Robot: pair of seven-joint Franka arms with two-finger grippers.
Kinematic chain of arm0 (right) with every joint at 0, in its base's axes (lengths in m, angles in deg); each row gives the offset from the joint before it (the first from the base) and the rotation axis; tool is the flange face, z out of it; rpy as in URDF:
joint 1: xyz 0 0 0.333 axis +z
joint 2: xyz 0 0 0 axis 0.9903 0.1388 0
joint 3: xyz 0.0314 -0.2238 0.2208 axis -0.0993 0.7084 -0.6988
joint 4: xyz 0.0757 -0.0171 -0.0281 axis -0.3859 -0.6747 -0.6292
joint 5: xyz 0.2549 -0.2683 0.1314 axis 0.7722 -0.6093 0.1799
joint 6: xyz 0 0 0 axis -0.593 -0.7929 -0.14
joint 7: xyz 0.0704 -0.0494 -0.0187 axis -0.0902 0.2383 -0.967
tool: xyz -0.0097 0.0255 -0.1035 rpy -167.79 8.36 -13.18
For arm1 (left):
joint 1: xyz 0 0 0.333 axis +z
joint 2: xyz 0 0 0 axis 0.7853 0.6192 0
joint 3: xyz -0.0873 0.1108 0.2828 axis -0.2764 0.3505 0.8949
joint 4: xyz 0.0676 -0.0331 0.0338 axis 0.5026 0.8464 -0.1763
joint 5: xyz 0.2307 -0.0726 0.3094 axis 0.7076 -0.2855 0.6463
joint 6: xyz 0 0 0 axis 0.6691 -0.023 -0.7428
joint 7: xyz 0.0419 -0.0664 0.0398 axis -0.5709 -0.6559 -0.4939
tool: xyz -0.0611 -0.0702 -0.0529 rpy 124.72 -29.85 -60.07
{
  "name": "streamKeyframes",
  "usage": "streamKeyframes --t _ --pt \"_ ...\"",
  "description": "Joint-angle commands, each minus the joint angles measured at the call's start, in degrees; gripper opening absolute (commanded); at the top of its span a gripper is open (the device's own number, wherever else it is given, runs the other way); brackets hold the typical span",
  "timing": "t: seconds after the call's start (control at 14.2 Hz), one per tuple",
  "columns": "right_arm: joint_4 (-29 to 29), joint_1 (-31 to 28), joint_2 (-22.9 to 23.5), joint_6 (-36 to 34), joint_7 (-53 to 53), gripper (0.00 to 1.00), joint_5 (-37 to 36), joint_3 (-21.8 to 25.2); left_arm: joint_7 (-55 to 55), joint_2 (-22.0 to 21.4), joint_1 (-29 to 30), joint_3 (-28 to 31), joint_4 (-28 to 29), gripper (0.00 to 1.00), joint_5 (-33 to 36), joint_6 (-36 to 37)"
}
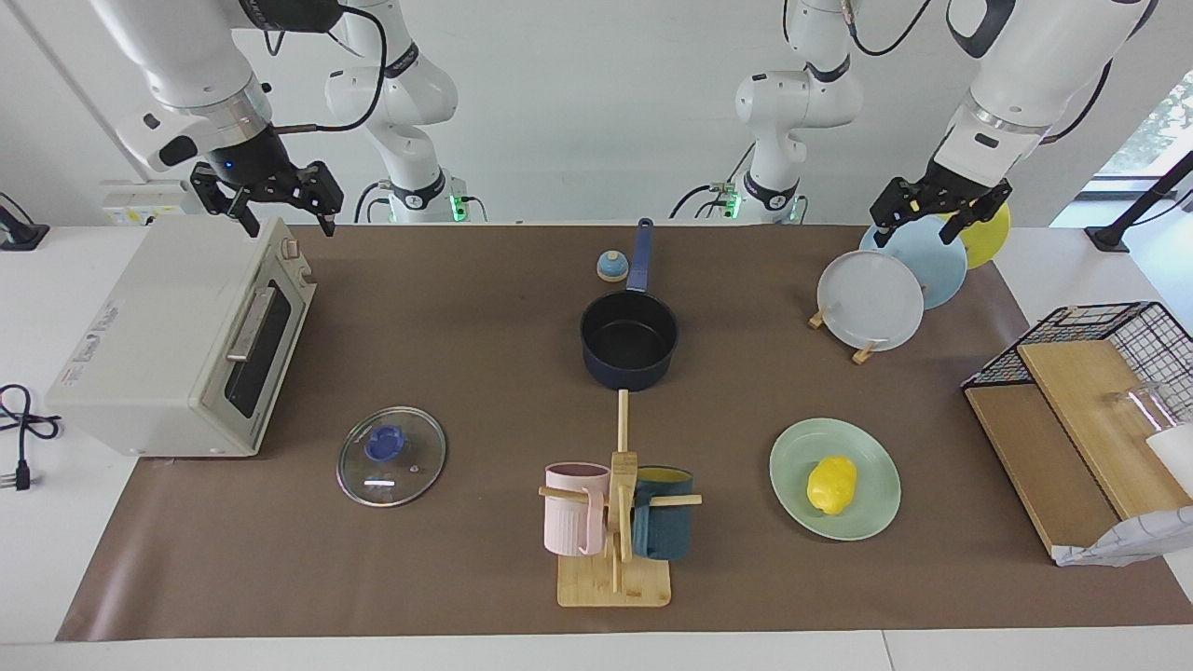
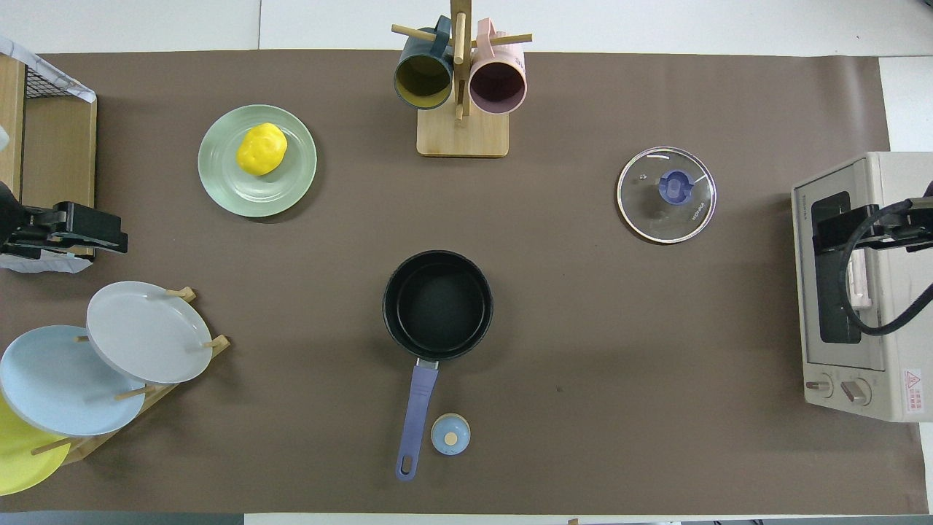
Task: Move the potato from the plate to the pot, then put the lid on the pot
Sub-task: 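Reach the left gripper toward the yellow potato on the green plate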
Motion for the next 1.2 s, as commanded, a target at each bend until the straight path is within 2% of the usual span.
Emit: streamKeyframes --t 0.0,0.63,0.85,1.13 --pt "-0.9 -1.0 -0.8 0.6 0.5 1.0 0.8 -0.8 -0.3 0.1 -0.2 0.2 0.0 1.0 0.0 -0.9" --pt "-0.8 -1.0 -0.7 0.8 0.4 1.0 0.8 -0.8 -0.3 1.3 -0.1 0.3 0.2 1.0 -1.4 -4.8" --pt "-0.8 -1.0 -0.7 0.8 0.5 1.0 0.8 -1.2 0.0 6.8 -0.8 0.1 -0.6 1.0 -1.4 -9.8" --pt "-0.8 -1.0 -0.6 0.8 0.5 1.0 0.8 -1.3 6.4 15.7 -0.8 -0.3 -3.2 1.0 -1.4 -16.2"
